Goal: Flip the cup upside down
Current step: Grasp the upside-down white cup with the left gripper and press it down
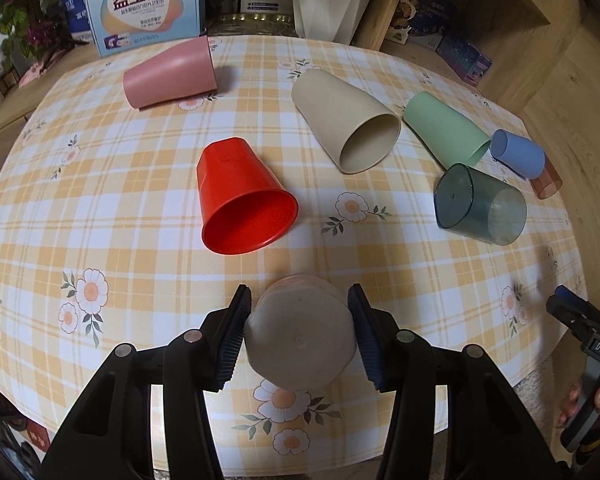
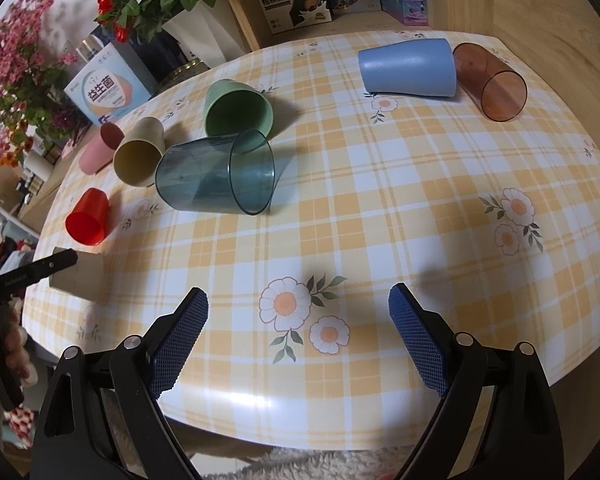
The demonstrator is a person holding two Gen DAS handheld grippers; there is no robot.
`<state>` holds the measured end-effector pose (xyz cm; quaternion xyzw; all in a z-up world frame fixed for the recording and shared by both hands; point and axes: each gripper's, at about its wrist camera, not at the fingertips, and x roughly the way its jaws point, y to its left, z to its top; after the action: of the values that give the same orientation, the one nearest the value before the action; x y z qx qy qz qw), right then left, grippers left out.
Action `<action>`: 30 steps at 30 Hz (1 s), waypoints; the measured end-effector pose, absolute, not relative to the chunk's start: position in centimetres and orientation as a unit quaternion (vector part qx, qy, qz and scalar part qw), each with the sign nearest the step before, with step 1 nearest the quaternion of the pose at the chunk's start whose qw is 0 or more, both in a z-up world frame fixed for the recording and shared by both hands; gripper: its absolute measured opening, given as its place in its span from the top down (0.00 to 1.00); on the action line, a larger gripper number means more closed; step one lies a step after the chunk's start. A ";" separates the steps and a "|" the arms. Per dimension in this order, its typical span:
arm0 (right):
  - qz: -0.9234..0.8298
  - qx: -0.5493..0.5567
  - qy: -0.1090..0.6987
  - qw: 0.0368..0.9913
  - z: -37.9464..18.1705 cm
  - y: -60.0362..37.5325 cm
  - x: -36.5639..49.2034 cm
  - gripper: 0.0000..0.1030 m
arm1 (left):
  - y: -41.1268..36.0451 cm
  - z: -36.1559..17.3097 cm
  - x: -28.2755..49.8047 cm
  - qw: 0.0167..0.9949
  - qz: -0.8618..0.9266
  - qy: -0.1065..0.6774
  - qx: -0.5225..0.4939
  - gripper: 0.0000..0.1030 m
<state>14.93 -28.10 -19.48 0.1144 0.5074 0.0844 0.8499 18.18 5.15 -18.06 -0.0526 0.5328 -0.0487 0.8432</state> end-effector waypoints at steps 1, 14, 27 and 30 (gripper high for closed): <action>0.084 0.116 0.508 0.849 -19.5 -28.2 14.9 0.14 | 5.0 -18.1 18.1 0.844 -0.047 0.531 -0.049 0.53; 0.083 0.123 0.509 0.848 -19.6 -28.4 14.9 0.14 | 7.0 -17.6 16.7 0.833 -0.037 0.547 -0.073 0.53; 0.087 0.128 0.511 0.846 -19.8 -28.2 14.7 0.14 | 7.6 -18.0 15.5 0.845 -0.003 0.534 -0.033 0.53; 0.088 0.128 0.512 0.845 -19.8 -28.2 14.7 0.14 | 7.2 -18.2 15.5 0.853 0.003 0.521 -0.031 0.53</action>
<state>14.71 -28.19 -19.80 0.1280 0.5118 0.0878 0.8450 15.47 7.17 -18.16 -0.0308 0.5206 0.0028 0.8533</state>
